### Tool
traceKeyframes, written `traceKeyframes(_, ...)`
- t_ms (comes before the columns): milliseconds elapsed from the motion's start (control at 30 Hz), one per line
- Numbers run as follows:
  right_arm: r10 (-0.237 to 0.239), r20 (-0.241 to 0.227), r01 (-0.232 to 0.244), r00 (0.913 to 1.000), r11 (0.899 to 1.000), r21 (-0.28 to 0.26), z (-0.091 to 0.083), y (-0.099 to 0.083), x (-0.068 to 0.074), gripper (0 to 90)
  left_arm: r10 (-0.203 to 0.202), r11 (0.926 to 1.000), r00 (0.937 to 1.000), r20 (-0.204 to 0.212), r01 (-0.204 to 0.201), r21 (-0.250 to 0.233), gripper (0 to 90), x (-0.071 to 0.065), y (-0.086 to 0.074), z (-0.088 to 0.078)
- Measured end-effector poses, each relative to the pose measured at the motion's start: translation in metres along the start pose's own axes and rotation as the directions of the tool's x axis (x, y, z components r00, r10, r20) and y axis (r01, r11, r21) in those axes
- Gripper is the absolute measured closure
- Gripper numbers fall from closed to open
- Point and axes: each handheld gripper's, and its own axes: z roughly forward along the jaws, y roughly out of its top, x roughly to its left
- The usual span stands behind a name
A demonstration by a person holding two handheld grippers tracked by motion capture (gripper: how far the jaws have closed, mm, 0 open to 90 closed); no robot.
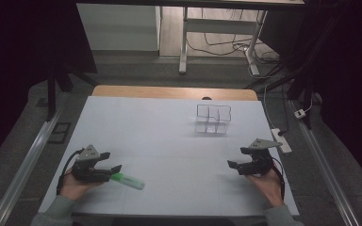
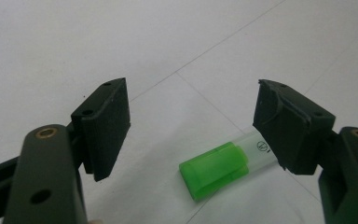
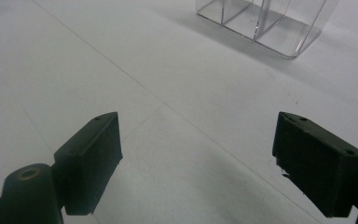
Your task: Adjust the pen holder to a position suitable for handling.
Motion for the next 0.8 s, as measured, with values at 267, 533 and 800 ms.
traceKeyframes(267, -0.002, 0.017, 0.002, 0.9998, 1.0, 0.021, 0.002, 0.007, 0.0, 15.1, 0.0, 1.0, 1.0, 0.0, 0.0, -0.009, 26.8, -0.001, 0.003, 0.002)
traceKeyframes(533, 0.023, 0.033, -0.024, 0.9992, 1.0, 0.018, 0.006, 0.014, -0.009, 15.5, -0.005, 1.0, 1.0, -0.007, 0.005, -0.004, 26.5, 0.0, 0.004, 0.004)
traceKeyframes(800, 0.054, 0.049, -0.055, 0.9973, 0.998, 0.013, 0.012, 0.023, -0.021, 16.7, -0.005, 1.0, 1.0, -0.008, 0.005, 0.0, 26.4, 0.0, 0.004, 0.005)
